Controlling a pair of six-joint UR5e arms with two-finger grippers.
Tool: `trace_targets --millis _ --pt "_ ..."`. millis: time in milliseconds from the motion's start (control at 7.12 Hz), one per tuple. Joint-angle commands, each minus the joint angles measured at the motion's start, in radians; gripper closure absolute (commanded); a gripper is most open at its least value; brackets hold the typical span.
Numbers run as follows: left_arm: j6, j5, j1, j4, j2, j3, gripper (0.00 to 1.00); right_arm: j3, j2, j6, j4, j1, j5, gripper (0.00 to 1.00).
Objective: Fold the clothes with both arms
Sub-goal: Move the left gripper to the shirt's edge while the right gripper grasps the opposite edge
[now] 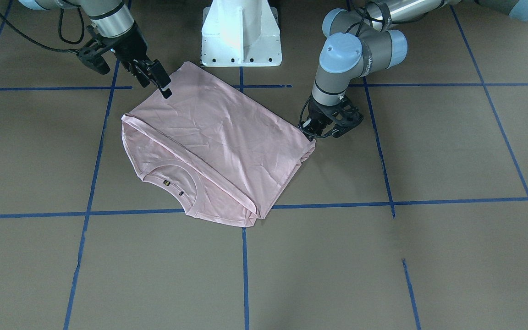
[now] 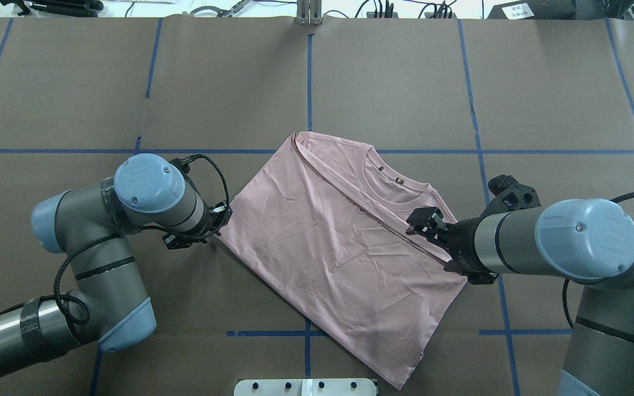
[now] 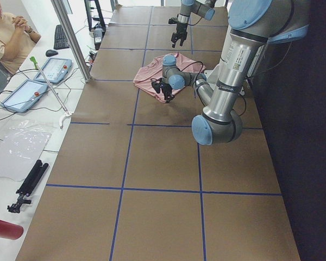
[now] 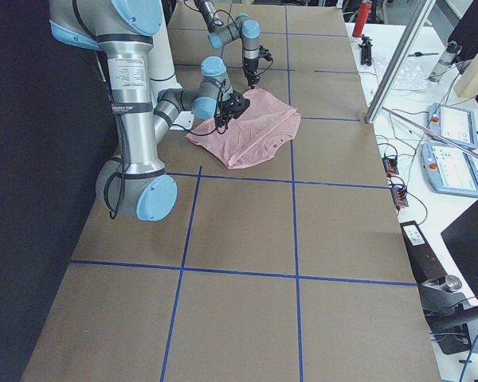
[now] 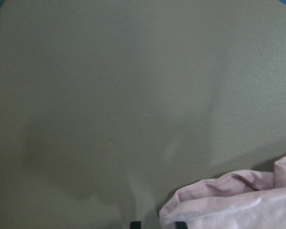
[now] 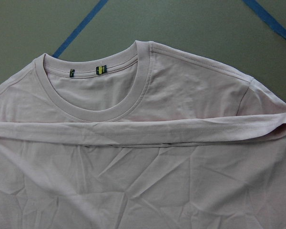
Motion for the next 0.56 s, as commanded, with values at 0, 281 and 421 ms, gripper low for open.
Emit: trace_targets --millis 0,281,421 --pt "0.0 0.003 0.002 -0.001 -0.007 0.0 0.61 -0.004 0.002 -0.002 0.0 0.007 0.0 0.0" --pt "0.002 0.049 0.005 -0.003 -0.011 -0.009 0.6 -0.018 0.003 -0.002 0.0 0.008 0.0 0.0" --pt "0.005 0.076 0.006 -0.004 -0.011 -0.004 0.59 -0.017 0.003 -0.002 0.0 0.008 0.0 0.0"
